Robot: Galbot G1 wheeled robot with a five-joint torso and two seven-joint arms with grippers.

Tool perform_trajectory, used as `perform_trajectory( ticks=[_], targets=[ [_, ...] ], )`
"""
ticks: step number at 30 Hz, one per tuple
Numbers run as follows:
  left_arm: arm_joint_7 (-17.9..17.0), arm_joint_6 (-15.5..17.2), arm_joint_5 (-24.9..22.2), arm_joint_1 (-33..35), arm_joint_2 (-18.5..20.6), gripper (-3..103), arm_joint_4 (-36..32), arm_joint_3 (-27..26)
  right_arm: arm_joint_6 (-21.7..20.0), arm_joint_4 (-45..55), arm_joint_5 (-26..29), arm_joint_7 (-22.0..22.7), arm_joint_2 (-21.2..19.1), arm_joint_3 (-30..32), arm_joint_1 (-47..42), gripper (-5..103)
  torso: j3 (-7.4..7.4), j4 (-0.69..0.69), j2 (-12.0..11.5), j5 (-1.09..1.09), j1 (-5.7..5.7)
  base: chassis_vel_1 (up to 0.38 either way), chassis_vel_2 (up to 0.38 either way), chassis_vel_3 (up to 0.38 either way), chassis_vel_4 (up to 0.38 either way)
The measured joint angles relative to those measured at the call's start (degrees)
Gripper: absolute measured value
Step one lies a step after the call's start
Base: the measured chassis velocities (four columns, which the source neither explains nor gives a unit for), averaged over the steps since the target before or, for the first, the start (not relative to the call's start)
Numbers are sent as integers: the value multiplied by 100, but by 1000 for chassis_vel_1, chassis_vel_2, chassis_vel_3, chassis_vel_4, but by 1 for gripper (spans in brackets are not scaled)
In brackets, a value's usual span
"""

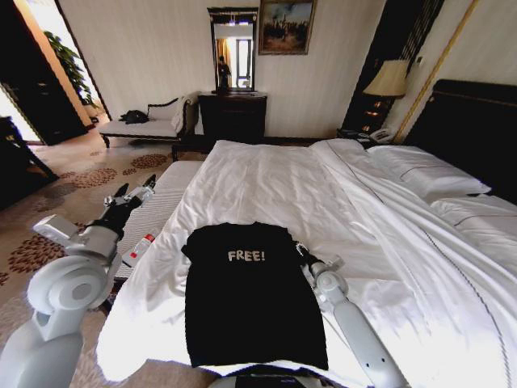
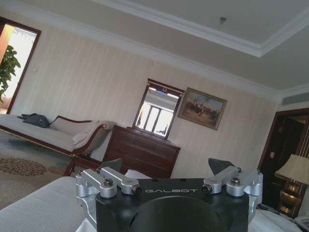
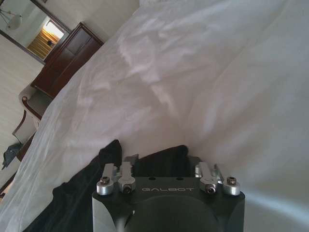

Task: Fold the clothes on the bed.

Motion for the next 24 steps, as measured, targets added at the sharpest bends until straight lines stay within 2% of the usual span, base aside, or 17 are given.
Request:
perform_trajectory(
  ticks=[1, 2, 6, 7, 8, 9, 11, 12, 14, 15, 24],
  targets=[
    [0, 1, 1, 7, 4, 100, 0, 0, 2, 13, -2, 0, -16, 6, -2, 50, 0, 0, 0, 0, 0, 0, 0, 0, 0],
    [0, 1, 10, 27, 5, 100, -1, 0, 9, 27, -7, 0, -27, 16, -3, 44, 0, 0, 0, 0, 0, 0, 0, 0, 0],
    [-1, 1, 35, 82, 1, 100, -25, -4, 51, 71, -29, -10, -44, 24, -7, 44, 0, 0, 0, 0, 0, 0, 0, 0, 0],
    [-2, 1, 48, 103, -3, 100, -44, -12, 76, 92, -45, -21, -55, 24, -11, 27, 0, 0, 0, 0, 0, 0, 0, 0, 0],
    [-8, 1, 56, 122, -8, 100, -60, -21, 87, 107, -63, -30, -67, 24, -16, 27, 0, 1, 1, 0, 0, 0, 0, 0, 0],
    [-17, 1, 60, 138, -15, 100, -78, -29, 98, 118, -77, -38, -83, 24, -22, 17, 0, 0, 0, 0, 0, 0, 0, 0, 0],
    [-30, 1, 67, 160, -23, 100, -99, -39, 106, 130, -88, -43, -102, 24, -26, 17, 0, 0, 0, 0, 0, 0, 0, 0, 0],
    [-36, 2, 78, 177, -29, 100, -113, -44, 114, 138, -92, -45, -115, 24, -27, 7, 0, 0, 0, 0, 0, 0, 0, 0, 0],
    [-51, 3, 112, 227, -49, 100, -149, -61, 136, 173, -101, -48, -150, 59, -19, 7, 0, 0, 1, 1, 0, 0, 0, 0, 0],
    [-55, 4, 125, 245, -57, 100, -161, -67, 145, 195, -102, -49, -161, 89, -6, 1, 0, 0, 0, 1, 0, 0, 0, 0, 0],
    [-102, 10, 179, 324, -127, 100, -208, -86, 176, 220, -62, -45, -380, 282, 88, 1, 0, 0, 0, 0, 0, 0, 0, 0, 0]
  ],
)
